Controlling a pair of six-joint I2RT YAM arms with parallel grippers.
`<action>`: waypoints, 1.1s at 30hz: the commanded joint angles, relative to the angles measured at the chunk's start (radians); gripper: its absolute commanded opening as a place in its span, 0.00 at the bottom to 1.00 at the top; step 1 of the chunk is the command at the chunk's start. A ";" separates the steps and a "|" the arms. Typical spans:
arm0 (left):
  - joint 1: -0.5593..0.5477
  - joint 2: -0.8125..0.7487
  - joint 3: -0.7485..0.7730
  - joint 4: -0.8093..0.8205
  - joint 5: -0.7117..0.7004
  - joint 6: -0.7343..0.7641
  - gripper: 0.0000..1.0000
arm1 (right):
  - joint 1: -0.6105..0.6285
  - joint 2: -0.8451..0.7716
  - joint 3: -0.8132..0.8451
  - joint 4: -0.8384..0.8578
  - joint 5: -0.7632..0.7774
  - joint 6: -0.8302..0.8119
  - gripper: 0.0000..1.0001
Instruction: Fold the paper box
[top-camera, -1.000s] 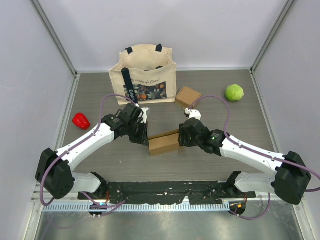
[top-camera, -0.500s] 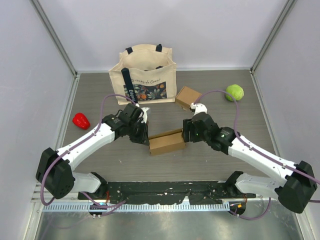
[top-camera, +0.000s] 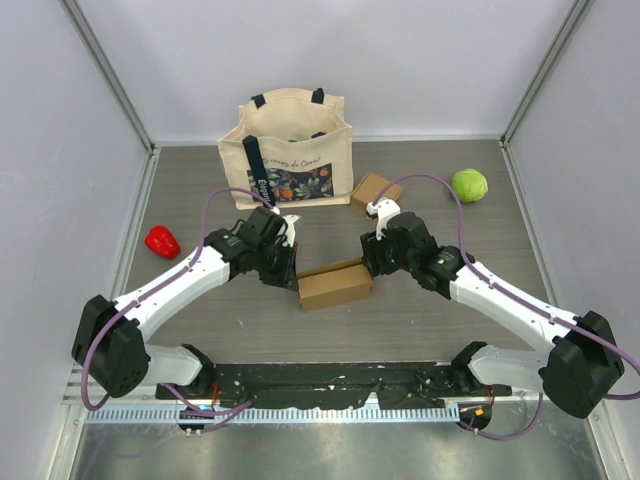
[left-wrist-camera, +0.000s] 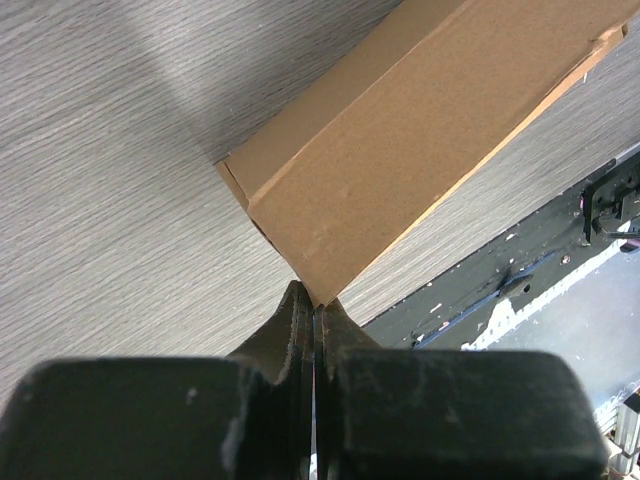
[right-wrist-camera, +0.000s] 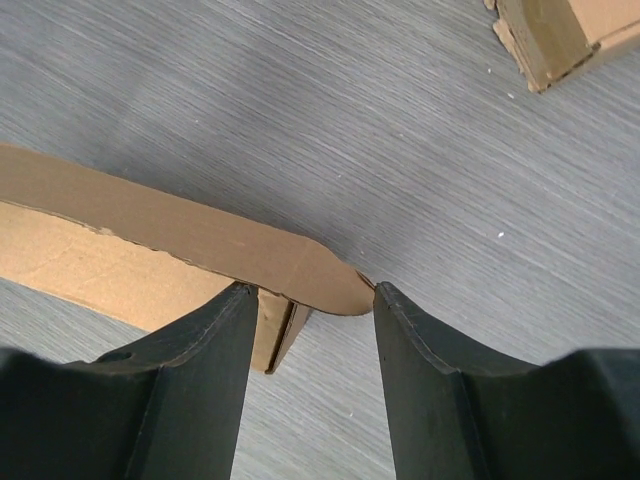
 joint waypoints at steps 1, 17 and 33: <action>-0.008 0.015 -0.005 -0.026 0.010 0.028 0.00 | -0.011 -0.006 -0.021 0.142 -0.044 -0.103 0.54; -0.008 0.021 0.000 -0.023 0.021 0.031 0.00 | -0.034 0.070 0.014 0.090 -0.010 -0.072 0.24; -0.023 0.035 -0.013 0.024 0.041 -0.020 0.00 | -0.008 0.169 0.194 -0.163 -0.082 0.233 0.01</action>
